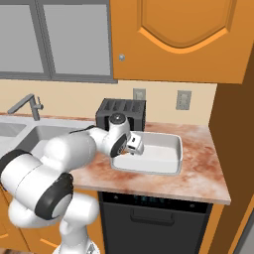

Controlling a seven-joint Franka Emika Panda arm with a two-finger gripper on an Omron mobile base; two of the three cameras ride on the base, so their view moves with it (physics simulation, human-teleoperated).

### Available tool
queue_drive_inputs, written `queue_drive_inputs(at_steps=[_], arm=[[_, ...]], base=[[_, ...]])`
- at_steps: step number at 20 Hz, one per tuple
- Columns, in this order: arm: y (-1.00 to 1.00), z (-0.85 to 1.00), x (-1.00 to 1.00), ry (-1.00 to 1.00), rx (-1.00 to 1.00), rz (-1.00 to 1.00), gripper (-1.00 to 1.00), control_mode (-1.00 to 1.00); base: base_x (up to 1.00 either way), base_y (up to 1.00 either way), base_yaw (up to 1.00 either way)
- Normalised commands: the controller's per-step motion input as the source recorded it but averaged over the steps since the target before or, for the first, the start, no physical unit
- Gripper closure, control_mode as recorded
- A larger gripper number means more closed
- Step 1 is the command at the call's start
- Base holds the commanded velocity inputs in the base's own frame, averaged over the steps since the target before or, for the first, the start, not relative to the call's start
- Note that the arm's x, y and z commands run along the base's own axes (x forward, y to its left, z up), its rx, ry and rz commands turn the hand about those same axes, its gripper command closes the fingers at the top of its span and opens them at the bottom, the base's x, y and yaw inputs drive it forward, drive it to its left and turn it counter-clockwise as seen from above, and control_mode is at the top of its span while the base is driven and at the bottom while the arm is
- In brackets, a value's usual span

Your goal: Take the squash and onion out of the freezer and place them in the tupperware container on the counter. Then put the tupperware containing the vegetables back in the freezer.

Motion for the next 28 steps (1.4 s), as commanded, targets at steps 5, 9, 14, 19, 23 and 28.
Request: queue_drive_inputs(at_steps=[5,9,14,19,23,28], arm=[[0.0,-0.11,0.32,0.07,0.0,0.0,-1.0,-1.0],[-0.06,-0.12,0.2,0.07,0.04,0.0,-1.0,-1.0],[-0.13,-0.08,0.11,0.02,0.06,0.0,-1.0,-1.0],[-0.05,0.09,-0.04,-0.02,0.05,0.0,-1.0,-1.0],[0.01,0.88,-0.51,-0.25,0.0,0.0,-1.0,-1.0],[0.2,1.0,-0.78,-0.28,0.0,-0.03,-1.0,-1.0]], base=[[0.0,0.0,0.0],[0.0,0.0,0.0],[0.0,0.0,0.0],[0.0,0.0,0.0],[0.0,0.0,0.0],[0.0,0.0,0.0]])
